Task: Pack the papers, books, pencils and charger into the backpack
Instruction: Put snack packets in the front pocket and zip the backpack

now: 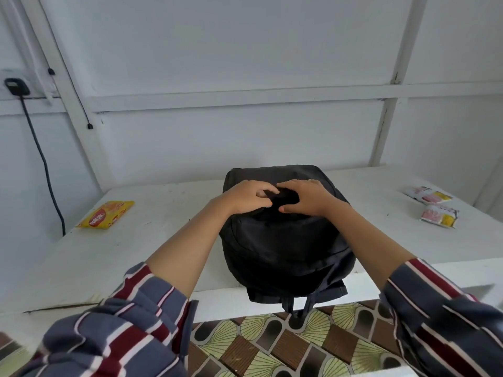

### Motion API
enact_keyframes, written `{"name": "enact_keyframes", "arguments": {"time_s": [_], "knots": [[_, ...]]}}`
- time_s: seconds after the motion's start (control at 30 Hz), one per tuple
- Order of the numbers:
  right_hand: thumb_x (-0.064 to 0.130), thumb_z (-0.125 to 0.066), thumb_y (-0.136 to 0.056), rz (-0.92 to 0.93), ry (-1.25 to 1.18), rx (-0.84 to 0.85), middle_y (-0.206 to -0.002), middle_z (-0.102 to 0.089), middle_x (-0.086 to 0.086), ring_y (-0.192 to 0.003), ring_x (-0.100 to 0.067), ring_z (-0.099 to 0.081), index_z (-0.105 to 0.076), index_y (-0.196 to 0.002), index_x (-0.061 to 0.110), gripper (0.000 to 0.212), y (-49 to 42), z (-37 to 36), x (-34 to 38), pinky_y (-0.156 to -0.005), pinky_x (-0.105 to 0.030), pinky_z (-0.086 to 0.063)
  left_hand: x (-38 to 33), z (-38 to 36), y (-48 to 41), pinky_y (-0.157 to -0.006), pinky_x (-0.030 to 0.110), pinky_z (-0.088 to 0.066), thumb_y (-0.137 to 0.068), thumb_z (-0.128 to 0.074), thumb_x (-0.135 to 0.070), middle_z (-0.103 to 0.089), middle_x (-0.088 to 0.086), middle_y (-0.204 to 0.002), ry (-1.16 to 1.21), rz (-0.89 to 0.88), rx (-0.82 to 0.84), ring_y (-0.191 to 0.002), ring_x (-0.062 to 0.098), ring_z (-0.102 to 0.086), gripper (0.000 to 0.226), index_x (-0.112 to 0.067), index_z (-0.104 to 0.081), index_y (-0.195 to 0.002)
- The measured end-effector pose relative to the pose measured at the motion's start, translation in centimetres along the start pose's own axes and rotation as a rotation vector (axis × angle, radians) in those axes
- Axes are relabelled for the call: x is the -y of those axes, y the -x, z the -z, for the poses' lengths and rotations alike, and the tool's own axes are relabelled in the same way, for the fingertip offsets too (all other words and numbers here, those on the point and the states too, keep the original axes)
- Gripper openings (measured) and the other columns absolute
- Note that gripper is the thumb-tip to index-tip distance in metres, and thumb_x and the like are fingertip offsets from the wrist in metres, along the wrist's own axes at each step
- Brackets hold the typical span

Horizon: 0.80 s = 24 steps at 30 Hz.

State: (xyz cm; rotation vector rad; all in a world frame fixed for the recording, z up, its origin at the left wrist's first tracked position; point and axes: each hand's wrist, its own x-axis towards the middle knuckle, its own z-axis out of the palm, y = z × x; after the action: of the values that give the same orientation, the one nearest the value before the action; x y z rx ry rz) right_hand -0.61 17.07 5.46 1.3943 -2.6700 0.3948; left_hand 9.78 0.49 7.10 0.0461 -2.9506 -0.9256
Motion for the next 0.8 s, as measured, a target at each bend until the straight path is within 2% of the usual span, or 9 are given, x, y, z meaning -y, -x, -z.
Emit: {"name": "enact_keyframes", "arguments": {"time_s": [0.13, 0.2, 0.27, 0.3, 0.37, 0.43, 0.57, 0.8], "knots": [[0.036, -0.059, -0.088, -0.001, -0.069, 0.049, -0.148, -0.036, 0.005, -0.138, -0.012, -0.029, -0.046, -0.136, 0.023, 0.051, 1.1, -0.2, -0.5, -0.115, -0.038, -0.011, -1.3, -0.5, -0.4, -0.094, 0.033, -0.044, -0.089, -0.054, -0.036, -0.067, -0.008, -0.11, -0.186, 0.022, 0.004, -0.106, 0.012, -0.058, 0.023, -0.031, -0.067, -0.107], [0.03, -0.059, -0.089, -0.004, -0.179, -0.017, -0.146, -0.04, 0.004, -0.136, -0.011, -0.033, -0.051, -0.132, 0.021, 0.045, 1.9, -0.1, -0.7, -0.113, -0.031, -0.015, -2.2, -0.7, -0.9, -0.081, 0.034, -0.046, -0.09, -0.051, -0.042, -0.066, -0.008, -0.091, -0.219, 0.036, 0.001, -0.091, 0.013, -0.059, 0.023, -0.028, -0.069, -0.086], [0.025, -0.06, -0.089, -0.028, -0.278, -0.096, -0.141, -0.046, 0.003, -0.131, -0.011, -0.039, -0.057, -0.127, 0.019, 0.039, 2.9, 0.5, -1.1, -0.106, -0.021, -0.023, -3.2, -1.2, -1.3, -0.067, 0.03, -0.04, -0.091, -0.049, -0.044, -0.057, -0.005, -0.069, -0.238, 0.019, -0.059, -0.072, 0.014, -0.056, 0.037, -0.019, -0.063, -0.068], [0.022, -0.06, -0.089, -0.044, -0.309, -0.132, -0.139, -0.049, 0.002, -0.129, -0.011, -0.042, -0.06, -0.124, 0.018, 0.035, 3.4, 0.9, -1.4, -0.104, -0.019, -0.025, -3.7, -1.5, -1.6, -0.065, 0.03, -0.039, -0.091, -0.048, -0.045, -0.057, -0.002, -0.069, -0.243, -0.002, -0.113, -0.071, 0.016, -0.056, 0.04, -0.015, -0.064, -0.07], [0.016, -0.06, -0.089, -0.089, -0.383, -0.199, -0.132, -0.055, 0.001, -0.124, -0.012, -0.047, -0.064, -0.119, 0.016, 0.03, 4.4, 1.8, -2.3, -0.101, -0.017, -0.028, -5.1, -2.4, -2.3, -0.068, 0.032, -0.042, -0.091, -0.048, -0.044, -0.061, 0.002, -0.083, -0.236, -0.074, -0.217, -0.079, 0.018, -0.058, 0.039, -0.013, -0.067, -0.079], [0.012, -0.06, -0.088, -0.15, -0.442, -0.272, -0.126, -0.06, 0.0, -0.119, -0.013, -0.052, -0.065, -0.116, 0.014, 0.028, 5.5, 2.9, -3.6, -0.097, -0.018, -0.032, -7.0, -3.5, -3.0, -0.073, 0.033, -0.043, -0.091, -0.049, -0.04, -0.058, -0.003, -0.089, -0.196, -0.168, -0.245, -0.083, 0.016, -0.055, 0.032, -0.016, -0.068, -0.083], [0.014, -0.06, -0.089, -0.263, -0.368, -0.315, -0.124, -0.061, -0.002, -0.113, -0.018, -0.056, -0.064, -0.118, 0.013, 0.029, 8.1, 4.7, -7.8, -0.091, -0.02, -0.036, -10.8, -6.2, -5.5, -0.074, 0.029, -0.042, -0.089, -0.054, -0.037, -0.054, -0.013, -0.091, -0.126, -0.292, -0.176, -0.088, 0.009, -0.054, 0.02, -0.026, -0.07, -0.093], [0.015, -0.063, -0.087, -0.472, -0.313, -0.317, -0.123, -0.062, -0.007, -0.112, -0.022, -0.058, -0.065, -0.115, 0.013, 0.028, 13.3, 6.4, -17.9, -0.099, -0.035, -0.044, -16.7, -12.9, -12.4, -0.078, 0.028, -0.04, -0.087, -0.057, -0.037, -0.06, -0.007, -0.108, -0.082, -0.341, -0.06, -0.095, 0.011, -0.053, 0.023, -0.024, -0.068, -0.103]]}}
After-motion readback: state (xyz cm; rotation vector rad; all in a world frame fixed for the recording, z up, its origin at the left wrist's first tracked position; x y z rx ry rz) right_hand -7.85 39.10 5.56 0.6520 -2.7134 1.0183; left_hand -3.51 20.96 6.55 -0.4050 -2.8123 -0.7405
